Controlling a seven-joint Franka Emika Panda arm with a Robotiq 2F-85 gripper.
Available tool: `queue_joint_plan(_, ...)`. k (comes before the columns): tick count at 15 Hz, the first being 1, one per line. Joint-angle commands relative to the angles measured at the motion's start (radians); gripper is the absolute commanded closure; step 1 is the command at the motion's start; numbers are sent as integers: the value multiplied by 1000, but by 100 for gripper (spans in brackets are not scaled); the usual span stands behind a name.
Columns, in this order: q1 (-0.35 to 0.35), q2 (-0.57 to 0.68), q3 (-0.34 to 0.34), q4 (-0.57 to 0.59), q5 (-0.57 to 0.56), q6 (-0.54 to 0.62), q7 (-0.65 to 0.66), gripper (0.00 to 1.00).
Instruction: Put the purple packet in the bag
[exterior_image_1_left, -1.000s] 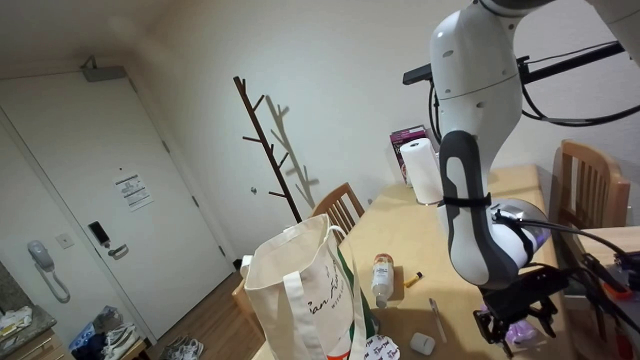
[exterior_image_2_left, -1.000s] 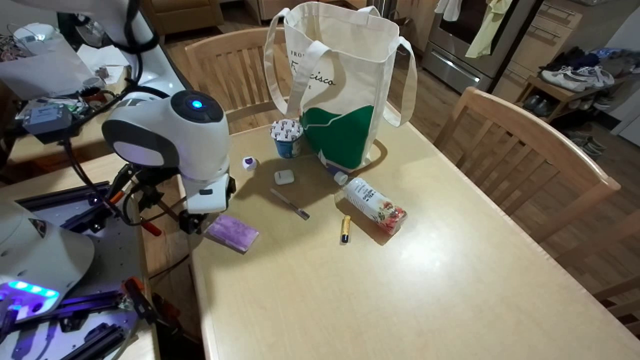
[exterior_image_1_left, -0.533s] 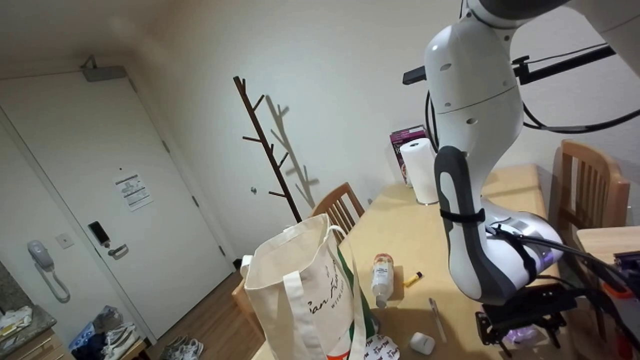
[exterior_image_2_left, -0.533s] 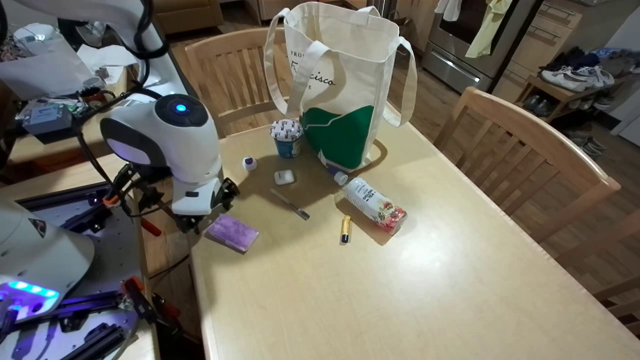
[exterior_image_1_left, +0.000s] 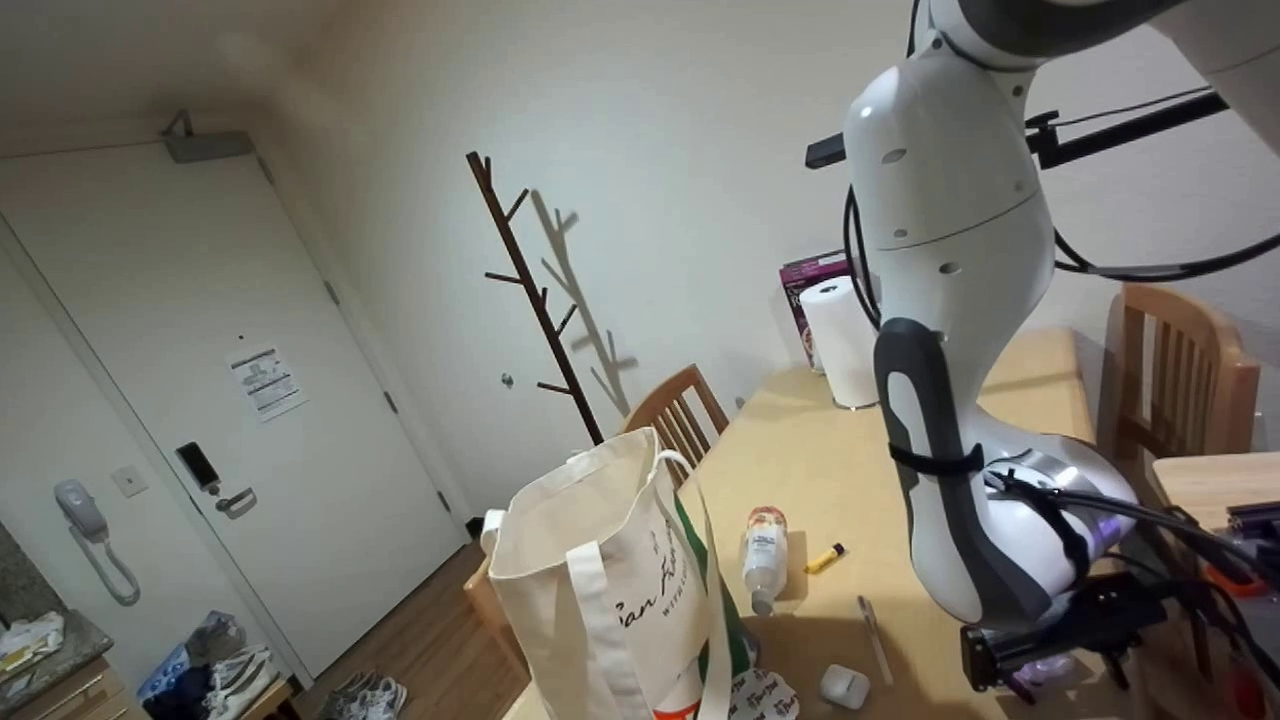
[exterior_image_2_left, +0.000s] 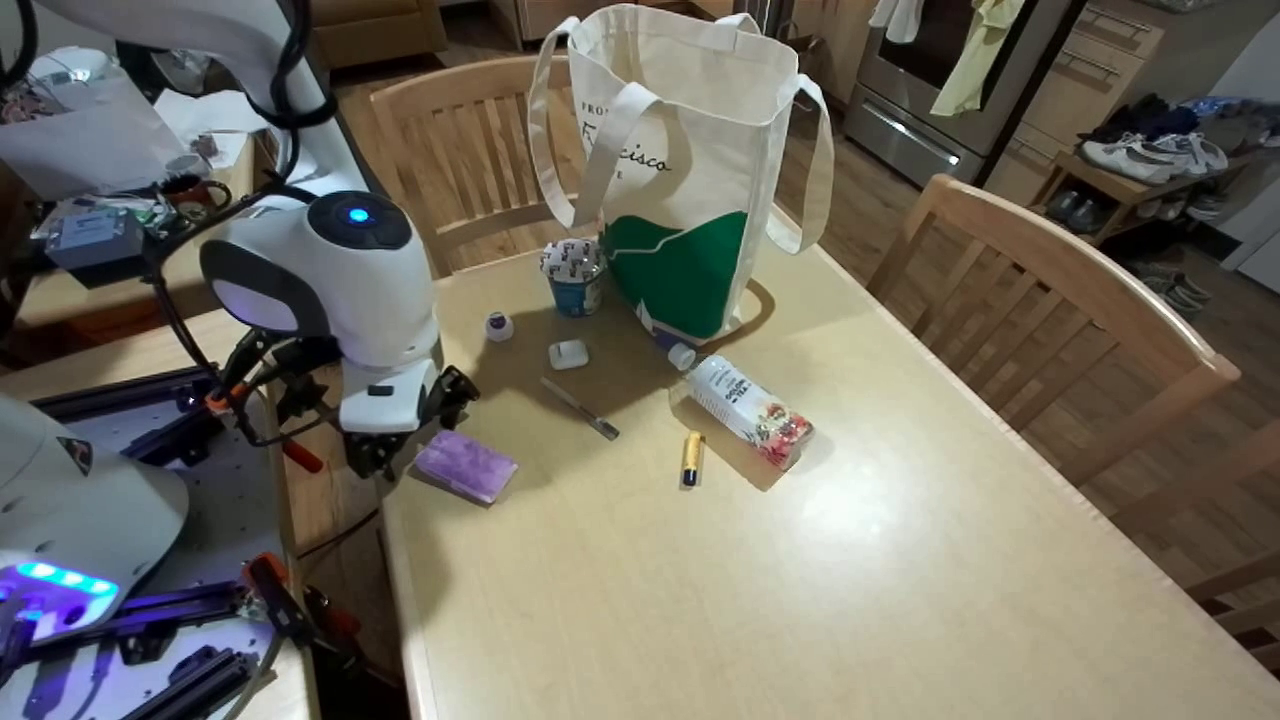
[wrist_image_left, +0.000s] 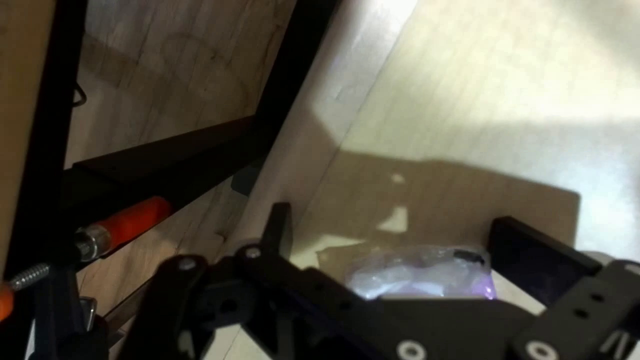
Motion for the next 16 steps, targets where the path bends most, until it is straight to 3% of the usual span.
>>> queue_joint_plan(1,132,45,-107,0,37,21,-52,0)
queue_joint_plan(6,267,53,-222,0,59,36,-145,0)
queue_joint_plan(7,289,54,-242,0,70,38,-177,25)
queue_joint_plan(8,313,55,-260,0,85,42,-208,26)
queue_joint_plan(12,424,54,-317,2,205,66,-422,53)
queue_joint_plan(16,511,30,-334,-10,402,85,-676,80)
